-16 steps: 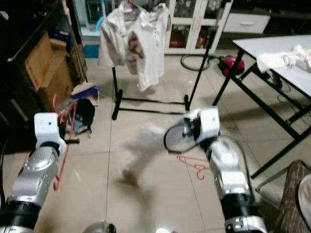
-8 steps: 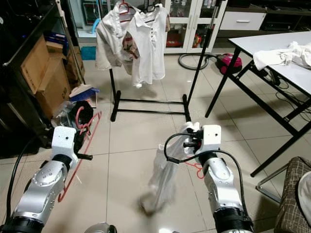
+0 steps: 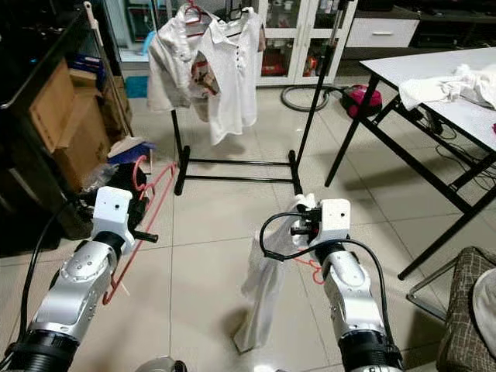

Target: Hang hanger

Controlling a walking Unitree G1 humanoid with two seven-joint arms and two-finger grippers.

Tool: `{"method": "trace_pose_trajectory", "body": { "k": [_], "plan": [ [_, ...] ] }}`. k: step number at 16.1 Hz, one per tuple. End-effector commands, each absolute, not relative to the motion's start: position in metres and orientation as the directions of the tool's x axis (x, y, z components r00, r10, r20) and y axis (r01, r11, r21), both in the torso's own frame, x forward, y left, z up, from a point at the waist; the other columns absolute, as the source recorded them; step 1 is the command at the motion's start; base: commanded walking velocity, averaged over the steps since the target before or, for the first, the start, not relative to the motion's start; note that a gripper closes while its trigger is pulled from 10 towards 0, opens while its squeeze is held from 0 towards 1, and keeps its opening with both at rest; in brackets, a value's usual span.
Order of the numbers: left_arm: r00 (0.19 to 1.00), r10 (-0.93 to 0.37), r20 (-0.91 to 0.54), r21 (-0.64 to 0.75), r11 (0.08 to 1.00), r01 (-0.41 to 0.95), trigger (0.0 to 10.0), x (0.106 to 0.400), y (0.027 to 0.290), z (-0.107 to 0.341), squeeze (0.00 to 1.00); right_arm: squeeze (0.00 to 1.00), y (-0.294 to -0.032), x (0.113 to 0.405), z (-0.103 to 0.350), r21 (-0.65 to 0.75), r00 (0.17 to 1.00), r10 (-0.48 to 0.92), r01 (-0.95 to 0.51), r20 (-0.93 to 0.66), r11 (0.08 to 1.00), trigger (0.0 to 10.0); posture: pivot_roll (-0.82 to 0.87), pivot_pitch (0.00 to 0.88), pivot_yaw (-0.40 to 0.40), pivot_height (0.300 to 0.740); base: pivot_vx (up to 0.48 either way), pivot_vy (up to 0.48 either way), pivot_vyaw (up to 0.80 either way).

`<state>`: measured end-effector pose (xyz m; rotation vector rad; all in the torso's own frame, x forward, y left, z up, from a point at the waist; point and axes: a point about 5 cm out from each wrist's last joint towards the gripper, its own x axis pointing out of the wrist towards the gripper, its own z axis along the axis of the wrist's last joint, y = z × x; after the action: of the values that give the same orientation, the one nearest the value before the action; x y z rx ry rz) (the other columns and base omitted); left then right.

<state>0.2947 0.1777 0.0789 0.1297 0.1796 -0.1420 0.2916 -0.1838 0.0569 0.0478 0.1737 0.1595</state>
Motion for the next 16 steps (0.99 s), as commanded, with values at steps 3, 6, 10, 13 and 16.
{"method": "trace_pose_trajectory", "body": {
  "k": [3, 6, 10, 13, 16],
  "plan": [
    [0.985, -0.173, -0.015, -0.019, 0.985, 0.173, 10.0, 0.323, 0.177, 0.127, 0.00, 0.00, -0.177, 0.314, 0.111, 0.006, 0.946, 0.321, -0.321, -0.042, 0.947, 10.0, 0.00, 0.000, 0.001, 0.740, 0.000, 0.000, 0.00],
    [0.962, -0.246, 0.116, -0.065, 0.965, 0.255, 10.0, 0.336, 0.170, 0.160, 0.00, 0.00, -0.171, 0.321, 0.136, -0.026, 0.911, 0.413, -0.413, -0.011, 0.910, 10.0, -0.01, 0.000, 0.001, 0.740, 0.000, 0.000, 0.00],
    [0.848, -0.423, 0.319, -0.109, 0.873, 0.476, 10.0, 0.352, 0.142, 0.209, 0.00, 0.00, -0.165, 0.326, 0.170, -0.061, 0.829, 0.559, -0.558, -0.002, 0.828, 10.0, -0.01, 0.000, -0.023, 0.740, 0.000, 0.000, 0.00],
    [0.753, -0.510, 0.416, -0.146, 0.780, 0.609, 10.0, 0.356, 0.121, 0.231, 0.00, 0.00, -0.166, 0.324, 0.183, -0.093, 0.776, 0.630, -0.629, -0.024, 0.772, 10.0, -0.03, 0.015, -0.023, 0.740, 0.000, 0.000, 0.00],
    [0.650, -0.565, 0.508, -0.219, 0.645, 0.732, 10.0, 0.359, 0.107, 0.244, 0.00, 0.00, -0.159, 0.318, 0.214, -0.074, 0.696, 0.718, -0.716, 0.002, 0.694, 10.0, -0.06, 0.025, -0.022, 0.740, 0.000, 0.000, 0.00]
  ]
}}
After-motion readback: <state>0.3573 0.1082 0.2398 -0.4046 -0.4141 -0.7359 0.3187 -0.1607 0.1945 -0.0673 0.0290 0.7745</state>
